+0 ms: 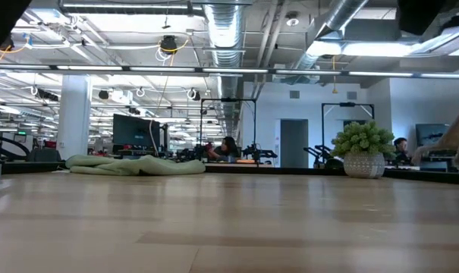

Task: Fold microfiber towels
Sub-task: Put the folded gray towel into the blue bin, then fold the green towel

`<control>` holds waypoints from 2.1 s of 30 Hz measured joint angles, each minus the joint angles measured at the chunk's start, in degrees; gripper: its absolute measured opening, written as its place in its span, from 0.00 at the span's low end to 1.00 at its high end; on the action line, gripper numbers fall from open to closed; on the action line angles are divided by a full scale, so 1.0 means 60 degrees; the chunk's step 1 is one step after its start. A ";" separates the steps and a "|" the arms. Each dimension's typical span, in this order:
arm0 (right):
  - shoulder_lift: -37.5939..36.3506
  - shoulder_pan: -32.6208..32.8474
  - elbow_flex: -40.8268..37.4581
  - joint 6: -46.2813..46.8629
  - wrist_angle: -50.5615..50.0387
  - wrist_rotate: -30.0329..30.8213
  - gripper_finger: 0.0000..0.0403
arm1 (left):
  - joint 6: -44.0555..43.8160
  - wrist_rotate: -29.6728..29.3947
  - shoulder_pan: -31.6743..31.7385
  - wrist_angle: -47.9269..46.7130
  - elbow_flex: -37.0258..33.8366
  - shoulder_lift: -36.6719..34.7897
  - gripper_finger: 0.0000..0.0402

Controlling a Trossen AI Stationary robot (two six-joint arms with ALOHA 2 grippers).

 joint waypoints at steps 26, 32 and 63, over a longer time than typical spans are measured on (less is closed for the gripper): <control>0.0004 0.0007 -0.0014 -0.0055 0.0732 -0.1109 0.08 | -0.0721 -0.0477 -0.0251 0.1848 0.0200 0.0767 0.00; 0.0011 -0.0029 -0.0014 -0.0083 0.0747 -0.1098 0.14 | -0.0838 -0.0444 -0.0255 0.1857 0.0361 0.0766 0.00; -0.1066 -0.0679 -0.0012 -0.2351 0.0478 0.0155 0.54 | -0.1043 -0.1506 0.0194 -0.4922 0.2354 0.0078 0.39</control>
